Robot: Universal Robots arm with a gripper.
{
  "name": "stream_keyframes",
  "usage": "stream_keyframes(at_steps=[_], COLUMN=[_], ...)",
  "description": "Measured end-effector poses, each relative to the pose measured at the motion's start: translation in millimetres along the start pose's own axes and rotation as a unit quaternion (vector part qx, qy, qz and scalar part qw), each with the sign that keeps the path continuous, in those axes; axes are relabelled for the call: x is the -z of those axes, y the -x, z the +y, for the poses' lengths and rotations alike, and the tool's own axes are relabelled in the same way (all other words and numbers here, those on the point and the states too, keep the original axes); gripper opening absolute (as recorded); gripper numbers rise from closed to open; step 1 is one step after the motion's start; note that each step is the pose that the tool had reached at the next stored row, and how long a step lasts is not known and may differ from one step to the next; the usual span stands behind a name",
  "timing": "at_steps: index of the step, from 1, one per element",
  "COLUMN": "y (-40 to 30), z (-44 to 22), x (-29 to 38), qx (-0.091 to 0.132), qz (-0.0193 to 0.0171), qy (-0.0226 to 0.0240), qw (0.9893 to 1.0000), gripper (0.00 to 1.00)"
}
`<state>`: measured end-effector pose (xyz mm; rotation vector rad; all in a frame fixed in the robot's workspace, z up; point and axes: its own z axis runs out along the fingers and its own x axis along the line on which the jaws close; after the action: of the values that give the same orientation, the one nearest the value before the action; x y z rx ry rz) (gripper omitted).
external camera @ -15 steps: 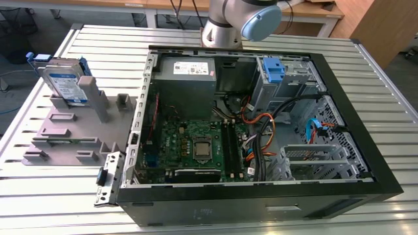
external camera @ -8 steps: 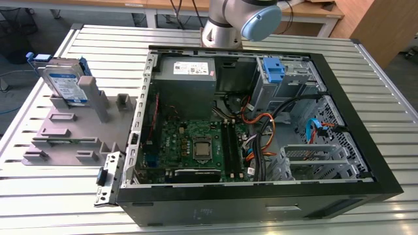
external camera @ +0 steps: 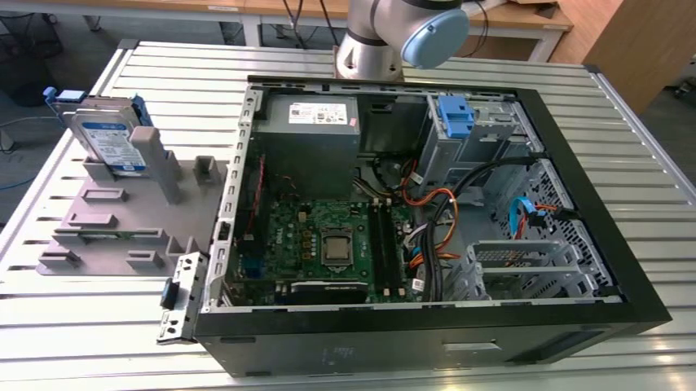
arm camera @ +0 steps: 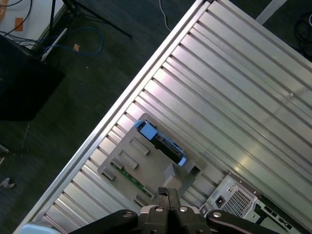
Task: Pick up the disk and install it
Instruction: 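Pick up the disk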
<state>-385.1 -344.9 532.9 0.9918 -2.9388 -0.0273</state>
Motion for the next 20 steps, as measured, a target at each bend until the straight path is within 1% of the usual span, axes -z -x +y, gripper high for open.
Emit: stream_keyframes(at_steps=[6, 12, 20], y=[0.0, 0.1, 0.1], z=[0.0, -0.1, -0.1], x=[0.0, -2.2, -2.3], qx=[0.0, 0.006, 0.007], qz=[0.0001, 0.0002, 0.0002], qy=[0.0, -0.0002, -0.0002], qw=[1.0, 1.0, 1.0], gripper=[0.11, 0.11, 0.11])
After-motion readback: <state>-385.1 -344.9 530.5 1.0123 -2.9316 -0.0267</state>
